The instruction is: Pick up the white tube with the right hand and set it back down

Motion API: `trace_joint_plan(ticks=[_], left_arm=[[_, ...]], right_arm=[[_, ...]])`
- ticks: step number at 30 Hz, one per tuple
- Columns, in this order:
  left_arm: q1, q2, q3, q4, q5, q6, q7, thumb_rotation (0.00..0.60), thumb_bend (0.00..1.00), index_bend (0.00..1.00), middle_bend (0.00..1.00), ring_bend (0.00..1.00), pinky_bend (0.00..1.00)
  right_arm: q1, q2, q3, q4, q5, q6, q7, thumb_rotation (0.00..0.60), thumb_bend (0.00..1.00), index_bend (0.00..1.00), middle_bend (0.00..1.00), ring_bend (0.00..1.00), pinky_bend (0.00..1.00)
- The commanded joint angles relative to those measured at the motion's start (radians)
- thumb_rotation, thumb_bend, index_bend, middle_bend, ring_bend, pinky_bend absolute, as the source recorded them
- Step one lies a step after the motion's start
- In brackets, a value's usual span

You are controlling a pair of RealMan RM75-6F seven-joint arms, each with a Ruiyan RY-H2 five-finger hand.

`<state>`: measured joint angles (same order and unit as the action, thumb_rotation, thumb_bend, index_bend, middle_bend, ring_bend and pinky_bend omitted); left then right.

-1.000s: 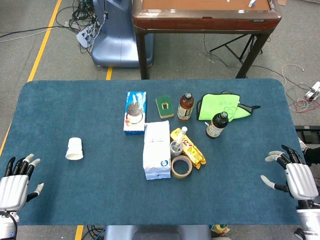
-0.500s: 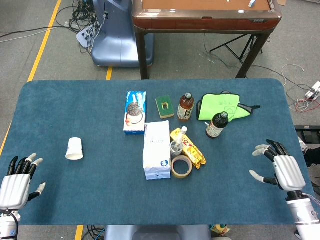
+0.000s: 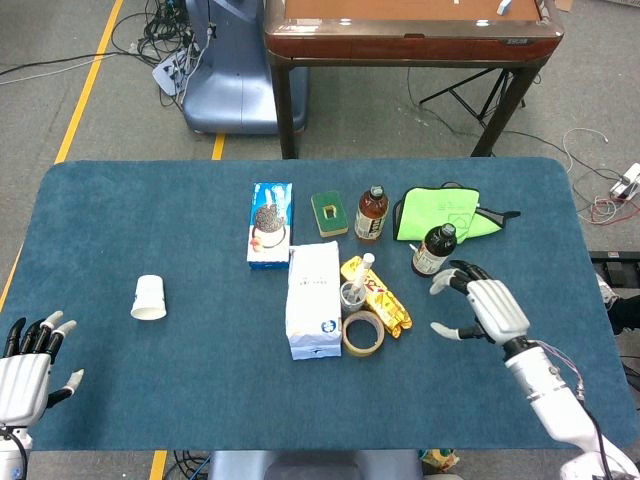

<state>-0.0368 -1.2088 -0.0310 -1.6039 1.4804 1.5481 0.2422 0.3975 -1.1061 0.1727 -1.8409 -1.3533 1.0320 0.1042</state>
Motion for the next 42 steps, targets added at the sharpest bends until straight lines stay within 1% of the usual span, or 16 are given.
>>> trace_joint_plan(ticks=[1, 6, 13, 20, 25, 30, 36, 42], left_arm=[[0.005, 0.002, 0.001, 0.003, -0.001, 0.004, -0.005, 0.6, 0.27, 0.2, 0.1, 0.11, 0.0], [0.012, 0.005, 0.001, 0.01, -0.003, 0.011, -0.018, 0.6, 0.27, 0.2, 0.1, 0.11, 0.0], [0.017, 0.006, 0.003, 0.02, -0.004, 0.011, -0.031, 0.6, 0.27, 0.2, 0.1, 0.11, 0.0], [0.021, 0.006, 0.001, 0.026, -0.005, 0.013, -0.039, 0.6, 0.27, 0.2, 0.1, 0.11, 0.0], [0.021, 0.006, 0.0, 0.028, -0.005, 0.011, -0.04, 0.6, 0.27, 0.2, 0.1, 0.11, 0.0], [0.022, 0.005, 0.0, 0.028, -0.005, 0.01, -0.037, 0.6, 0.27, 0.2, 0.1, 0.11, 0.0], [0.021, 0.006, -0.001, 0.026, -0.006, 0.008, -0.035, 0.6, 0.27, 0.2, 0.1, 0.11, 0.0], [0.023, 0.008, -0.002, 0.024, -0.006, 0.009, -0.035, 0.6, 0.27, 0.2, 0.1, 0.11, 0.0]], right_arm=[[0.064, -0.051, 0.033, 0.004, 0.065, -0.056, -0.043, 0.6, 0.26, 0.4, 0.31, 0.13, 0.14], [0.115, -0.103, 0.048, 0.023, 0.132, -0.092, -0.082, 0.6, 0.26, 0.4, 0.3, 0.13, 0.14], [0.172, -0.165, 0.056, 0.073, 0.192, -0.122, -0.123, 0.6, 0.25, 0.4, 0.29, 0.13, 0.14], [0.21, -0.208, 0.053, 0.114, 0.236, -0.132, -0.171, 0.6, 0.23, 0.35, 0.25, 0.13, 0.14], [0.23, -0.234, 0.054, 0.143, 0.241, -0.133, -0.177, 0.6, 0.19, 0.32, 0.23, 0.13, 0.14], [0.243, -0.252, 0.053, 0.163, 0.234, -0.137, -0.163, 0.6, 0.19, 0.31, 0.23, 0.13, 0.14], [0.255, -0.263, 0.045, 0.162, 0.197, -0.139, -0.141, 0.6, 0.19, 0.31, 0.23, 0.13, 0.14], [0.273, -0.27, 0.045, 0.152, 0.182, -0.147, -0.134, 0.6, 0.19, 0.31, 0.23, 0.13, 0.14]])
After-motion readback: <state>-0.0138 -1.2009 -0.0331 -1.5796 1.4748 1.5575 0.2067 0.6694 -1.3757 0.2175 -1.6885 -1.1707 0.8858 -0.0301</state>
